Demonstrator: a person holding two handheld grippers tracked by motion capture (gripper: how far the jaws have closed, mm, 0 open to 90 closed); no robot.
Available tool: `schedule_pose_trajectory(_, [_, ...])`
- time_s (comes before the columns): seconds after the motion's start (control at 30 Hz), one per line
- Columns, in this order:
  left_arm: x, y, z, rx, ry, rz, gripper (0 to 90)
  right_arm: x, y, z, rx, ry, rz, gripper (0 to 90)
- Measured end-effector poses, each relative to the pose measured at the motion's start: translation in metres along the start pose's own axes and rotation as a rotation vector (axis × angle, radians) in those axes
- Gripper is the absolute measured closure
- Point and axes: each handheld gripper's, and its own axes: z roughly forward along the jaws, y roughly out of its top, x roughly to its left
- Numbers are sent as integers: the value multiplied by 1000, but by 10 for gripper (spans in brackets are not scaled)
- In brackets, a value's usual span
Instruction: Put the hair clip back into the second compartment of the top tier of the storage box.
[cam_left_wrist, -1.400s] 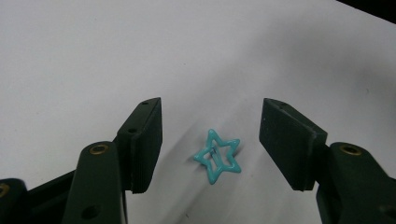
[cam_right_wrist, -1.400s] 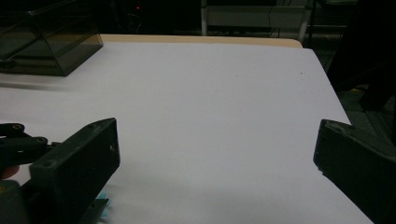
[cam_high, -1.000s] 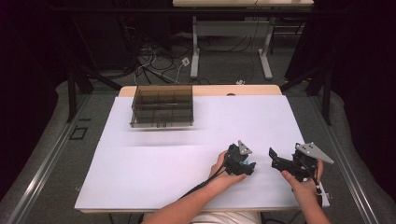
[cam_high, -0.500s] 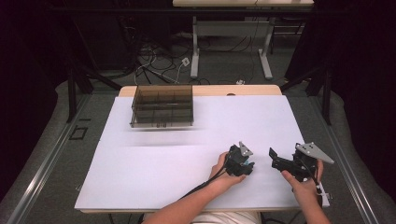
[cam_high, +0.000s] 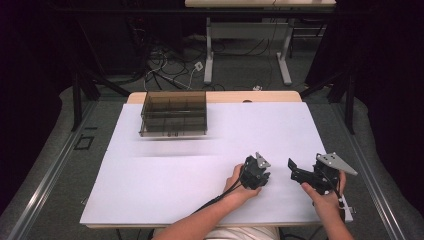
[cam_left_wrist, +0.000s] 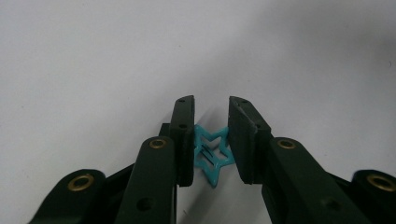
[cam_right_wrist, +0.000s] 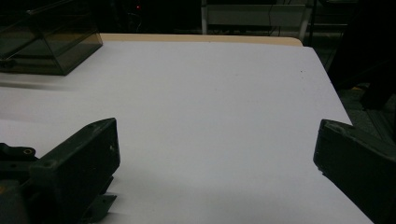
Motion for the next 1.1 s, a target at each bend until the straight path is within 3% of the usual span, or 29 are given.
schedule_pose_trajectory(0.5, [1, 1, -4, -3, -12, -8, 731, -1, 0, 0, 0, -1, 0, 1])
schedule_pose_trajectory(0.73, [4, 3, -9, -31, -6, -28, 731, -1, 0, -1, 17, 0, -3, 1])
schedule_pose_trajectory(1.1, [8, 6, -19, -48, 3, -42, 732, -1, 0, -1, 2, -1, -2, 1])
